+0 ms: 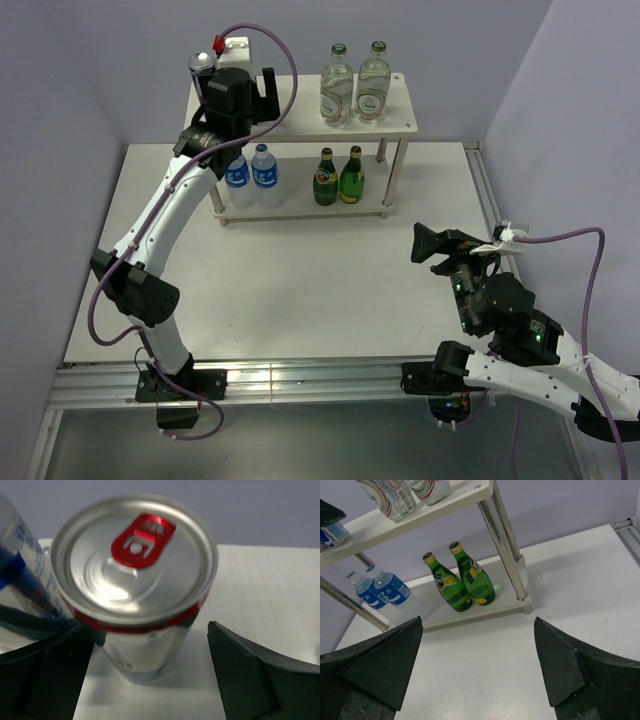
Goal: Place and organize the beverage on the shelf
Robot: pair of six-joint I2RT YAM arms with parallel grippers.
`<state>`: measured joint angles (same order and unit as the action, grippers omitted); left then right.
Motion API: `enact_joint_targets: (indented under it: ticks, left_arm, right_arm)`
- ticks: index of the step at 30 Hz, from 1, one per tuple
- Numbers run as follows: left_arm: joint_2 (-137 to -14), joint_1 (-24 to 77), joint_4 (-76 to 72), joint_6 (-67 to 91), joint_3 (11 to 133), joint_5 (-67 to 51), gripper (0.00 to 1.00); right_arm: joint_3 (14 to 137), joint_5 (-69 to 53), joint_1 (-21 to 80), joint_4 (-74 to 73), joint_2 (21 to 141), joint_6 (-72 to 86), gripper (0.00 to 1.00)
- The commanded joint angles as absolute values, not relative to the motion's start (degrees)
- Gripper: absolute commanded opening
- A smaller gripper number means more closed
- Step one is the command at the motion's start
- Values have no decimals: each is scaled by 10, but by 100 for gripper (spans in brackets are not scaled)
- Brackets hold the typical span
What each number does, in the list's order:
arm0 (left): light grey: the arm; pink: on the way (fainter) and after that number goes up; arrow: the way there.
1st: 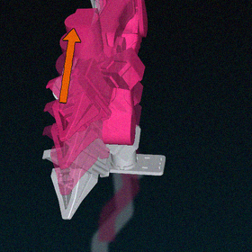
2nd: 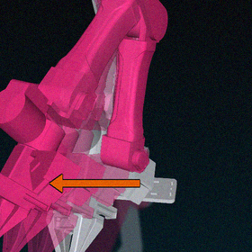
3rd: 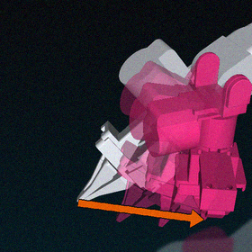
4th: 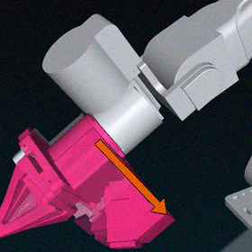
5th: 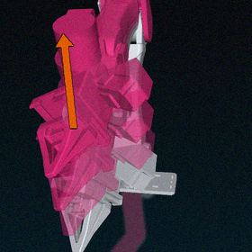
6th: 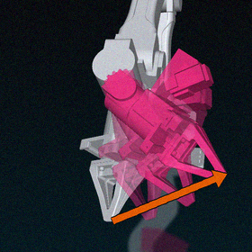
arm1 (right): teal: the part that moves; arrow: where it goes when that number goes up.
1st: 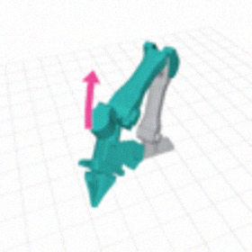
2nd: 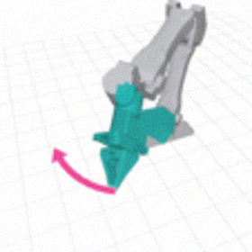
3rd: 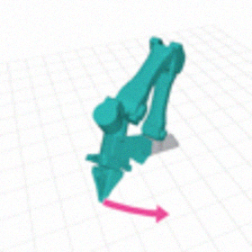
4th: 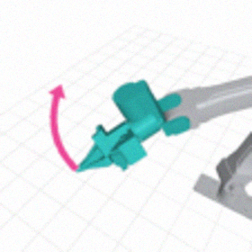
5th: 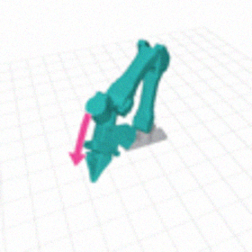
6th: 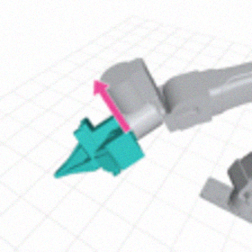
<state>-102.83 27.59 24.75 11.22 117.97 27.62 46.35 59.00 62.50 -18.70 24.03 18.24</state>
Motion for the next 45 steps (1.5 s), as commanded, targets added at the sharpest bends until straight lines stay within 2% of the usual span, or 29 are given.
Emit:
enact_joint_targets:
  ticks: [1, 11, 16, 20, 24, 29, 45]
  left_arm:
    - [-971, 279, 242, 134, 1150, 266, 99]
    - [-808, 337, 275, 199, 956, 297, 99]
    - [-696, 417, 331, 207, 844, 343, 97]
    - [-607, 466, 386, 198, 878, 363, 99]
    - [-597, 466, 476, 200, 1029, 365, 99]
    - [-576, 466, 494, 169, 1068, 360, 99]
    - [-560, 466, 481, 163, 980, 373, 99]
  right_arm:
    - [460, 608, 628, -180, 243, 189, 99]
    - [467, 611, 628, -192, 250, 197, 99]
    - [535, 536, 628, -241, 297, 203, 99]
    - [710, 458, 628, -342, 374, 200, 100]
    - [867, 419, 628, -412, 451, 169, 100]
    - [1006, 397, 628, -461, 480, 144, 100]
    - [1014, 413, 628, -459, 478, 134, 100]
